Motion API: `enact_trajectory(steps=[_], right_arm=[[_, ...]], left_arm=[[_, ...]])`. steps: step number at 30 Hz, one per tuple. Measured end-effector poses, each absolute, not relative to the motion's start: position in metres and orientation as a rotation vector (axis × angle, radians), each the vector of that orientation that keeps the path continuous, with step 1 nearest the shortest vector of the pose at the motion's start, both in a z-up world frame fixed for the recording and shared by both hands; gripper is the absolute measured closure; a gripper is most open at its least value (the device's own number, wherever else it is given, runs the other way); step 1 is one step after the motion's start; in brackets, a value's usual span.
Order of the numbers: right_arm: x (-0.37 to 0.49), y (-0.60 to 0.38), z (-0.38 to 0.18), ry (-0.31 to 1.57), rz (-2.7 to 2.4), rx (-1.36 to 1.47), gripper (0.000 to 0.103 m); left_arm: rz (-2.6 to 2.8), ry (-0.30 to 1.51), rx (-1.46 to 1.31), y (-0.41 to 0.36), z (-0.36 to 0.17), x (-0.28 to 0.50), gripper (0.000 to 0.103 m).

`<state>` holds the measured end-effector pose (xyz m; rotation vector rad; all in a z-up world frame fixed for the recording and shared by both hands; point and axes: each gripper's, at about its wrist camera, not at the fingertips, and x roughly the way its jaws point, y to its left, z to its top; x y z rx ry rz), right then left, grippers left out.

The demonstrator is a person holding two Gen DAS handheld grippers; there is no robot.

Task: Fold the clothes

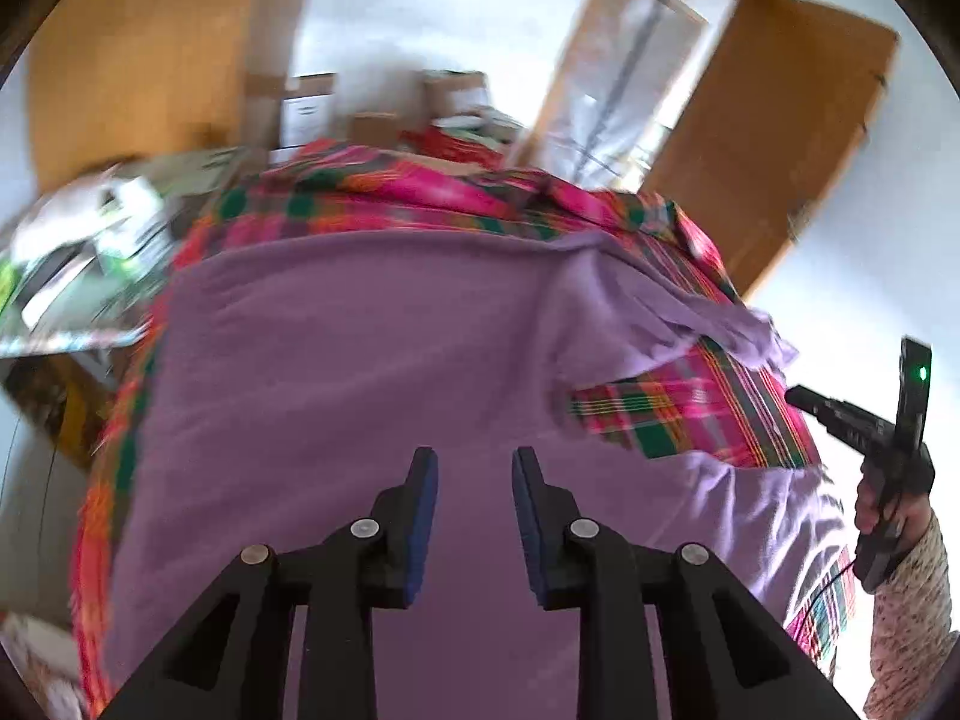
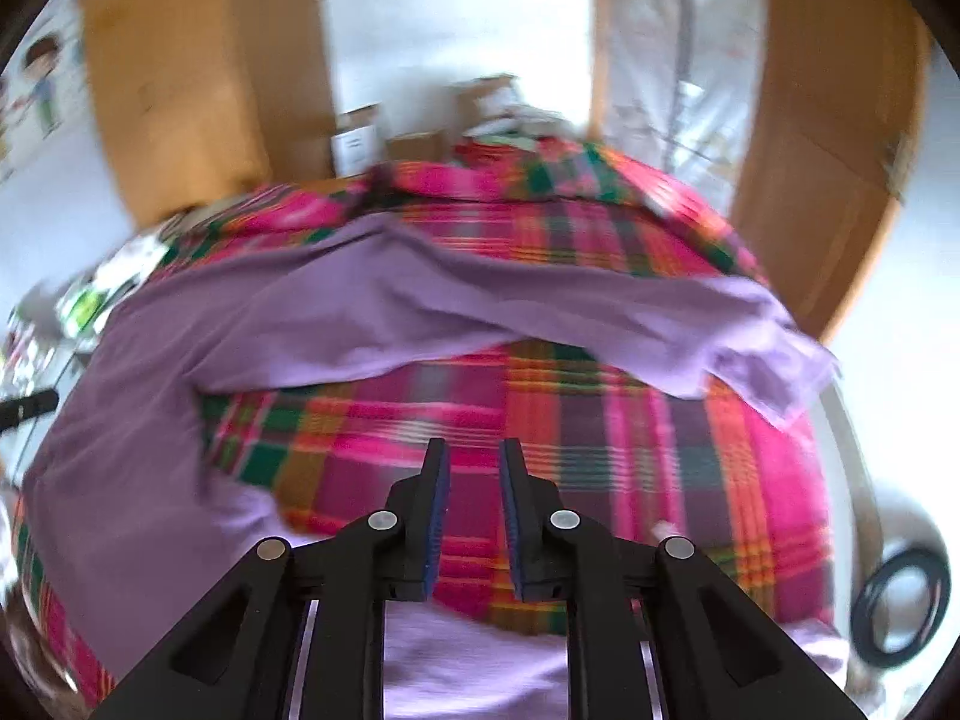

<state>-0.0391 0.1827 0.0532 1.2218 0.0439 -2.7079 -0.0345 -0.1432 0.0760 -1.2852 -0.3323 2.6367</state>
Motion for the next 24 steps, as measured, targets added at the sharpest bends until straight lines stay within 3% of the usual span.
enact_trajectory(steps=[5,18,24], right_arm=[[-0.048,0.236,0.045,-0.120,-2.786,1.304,0.084],[-0.091,0.298,0.013,-0.289,-2.834,1.370,0.075],[-0.112,0.330,-0.001,-0.426,-2.880,1.413,0.075]], left_arm=[[2.573,-0.156,-1.299,-0.087,0.069,-0.074,0.077],[2.626,0.233,-1.411,-0.027,0.032,-0.128,0.077],[2.599,0.256,-1.430,-0.017,0.023,-0.143,0.077]])
